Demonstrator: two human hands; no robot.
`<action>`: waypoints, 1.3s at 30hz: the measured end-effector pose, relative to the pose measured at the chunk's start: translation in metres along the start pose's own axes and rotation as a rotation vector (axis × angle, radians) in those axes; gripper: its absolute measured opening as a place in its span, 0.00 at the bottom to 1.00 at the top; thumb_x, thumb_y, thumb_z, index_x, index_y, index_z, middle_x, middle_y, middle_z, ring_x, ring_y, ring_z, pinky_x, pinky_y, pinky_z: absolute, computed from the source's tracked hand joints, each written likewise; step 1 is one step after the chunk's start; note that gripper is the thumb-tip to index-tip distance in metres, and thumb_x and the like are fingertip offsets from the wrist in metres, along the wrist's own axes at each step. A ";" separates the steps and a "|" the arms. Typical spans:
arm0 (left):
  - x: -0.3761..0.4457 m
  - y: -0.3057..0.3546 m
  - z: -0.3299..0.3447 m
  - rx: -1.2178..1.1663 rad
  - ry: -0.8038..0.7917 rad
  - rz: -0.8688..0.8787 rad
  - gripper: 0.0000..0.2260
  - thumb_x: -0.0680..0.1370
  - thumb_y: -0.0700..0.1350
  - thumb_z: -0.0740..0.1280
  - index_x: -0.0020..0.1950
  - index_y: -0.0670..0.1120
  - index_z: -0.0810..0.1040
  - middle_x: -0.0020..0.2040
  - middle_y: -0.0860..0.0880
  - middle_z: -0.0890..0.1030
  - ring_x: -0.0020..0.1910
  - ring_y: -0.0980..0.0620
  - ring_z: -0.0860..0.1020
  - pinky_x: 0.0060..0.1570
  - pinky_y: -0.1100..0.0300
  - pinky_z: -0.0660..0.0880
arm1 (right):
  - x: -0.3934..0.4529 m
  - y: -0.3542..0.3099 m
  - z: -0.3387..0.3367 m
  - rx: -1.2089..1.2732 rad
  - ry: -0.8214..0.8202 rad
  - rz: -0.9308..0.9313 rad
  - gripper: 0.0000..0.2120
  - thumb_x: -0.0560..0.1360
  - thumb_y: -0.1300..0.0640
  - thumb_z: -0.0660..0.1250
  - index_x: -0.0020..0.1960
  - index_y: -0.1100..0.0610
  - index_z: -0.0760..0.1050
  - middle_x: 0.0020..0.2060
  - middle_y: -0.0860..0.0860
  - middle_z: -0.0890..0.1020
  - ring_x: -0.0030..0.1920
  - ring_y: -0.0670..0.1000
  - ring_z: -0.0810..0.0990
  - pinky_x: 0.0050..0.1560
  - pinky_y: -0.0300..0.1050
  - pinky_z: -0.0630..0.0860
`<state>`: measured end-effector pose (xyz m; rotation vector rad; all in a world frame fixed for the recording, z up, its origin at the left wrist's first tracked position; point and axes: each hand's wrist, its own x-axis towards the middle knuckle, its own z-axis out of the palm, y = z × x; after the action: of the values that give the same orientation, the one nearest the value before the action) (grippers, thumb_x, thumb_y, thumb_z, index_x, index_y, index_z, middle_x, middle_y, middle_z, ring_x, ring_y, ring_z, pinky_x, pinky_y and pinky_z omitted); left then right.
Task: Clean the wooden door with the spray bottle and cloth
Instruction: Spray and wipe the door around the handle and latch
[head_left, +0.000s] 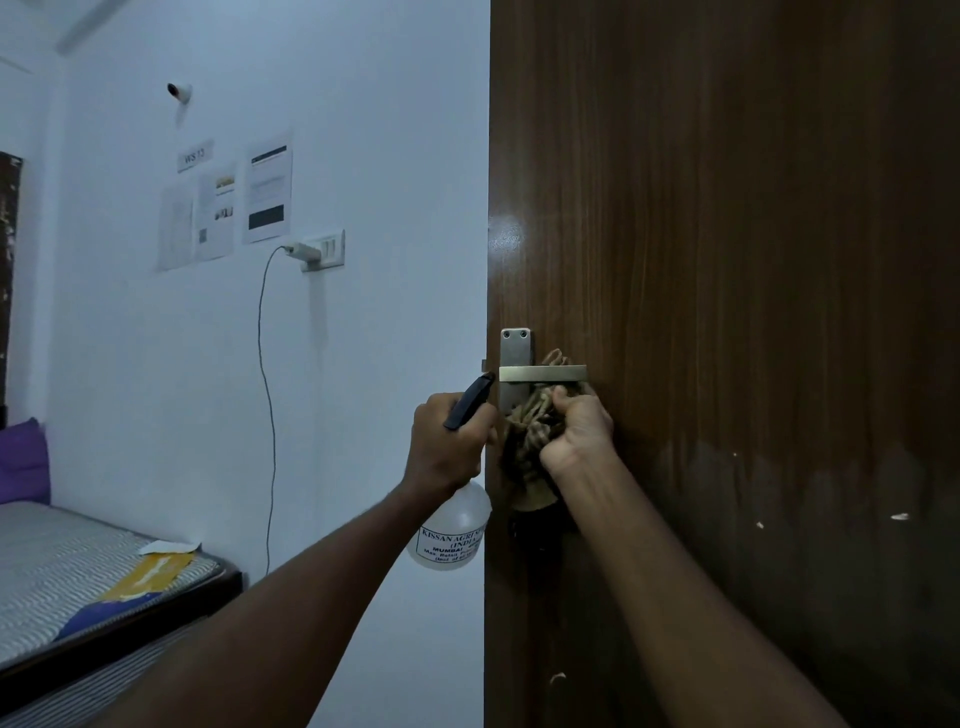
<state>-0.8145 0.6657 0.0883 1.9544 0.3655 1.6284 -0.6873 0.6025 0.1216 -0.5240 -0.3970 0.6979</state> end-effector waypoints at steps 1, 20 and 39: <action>0.000 -0.001 0.000 0.003 0.002 0.000 0.14 0.74 0.48 0.65 0.32 0.43 0.80 0.31 0.44 0.83 0.24 0.52 0.76 0.27 0.60 0.70 | -0.005 0.006 0.004 -0.056 -0.015 0.022 0.20 0.78 0.72 0.62 0.64 0.56 0.80 0.56 0.62 0.83 0.55 0.66 0.83 0.57 0.71 0.79; 0.003 -0.009 0.011 -0.011 0.015 0.068 0.17 0.82 0.40 0.68 0.33 0.45 0.79 0.27 0.51 0.78 0.22 0.54 0.76 0.25 0.61 0.71 | 0.006 -0.105 0.004 -1.537 -0.151 -0.867 0.04 0.78 0.51 0.71 0.53 0.46 0.81 0.48 0.45 0.83 0.52 0.49 0.81 0.53 0.56 0.82; -0.005 -0.003 0.014 0.064 0.070 0.002 0.16 0.73 0.49 0.64 0.32 0.38 0.79 0.29 0.41 0.79 0.27 0.38 0.78 0.26 0.49 0.69 | 0.023 -0.087 0.061 -1.890 -0.454 -0.461 0.07 0.80 0.60 0.68 0.51 0.60 0.84 0.50 0.55 0.84 0.51 0.53 0.83 0.48 0.51 0.82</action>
<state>-0.8021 0.6617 0.0810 1.9486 0.4479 1.7094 -0.6588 0.5816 0.2237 -1.9591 -1.5568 -0.2489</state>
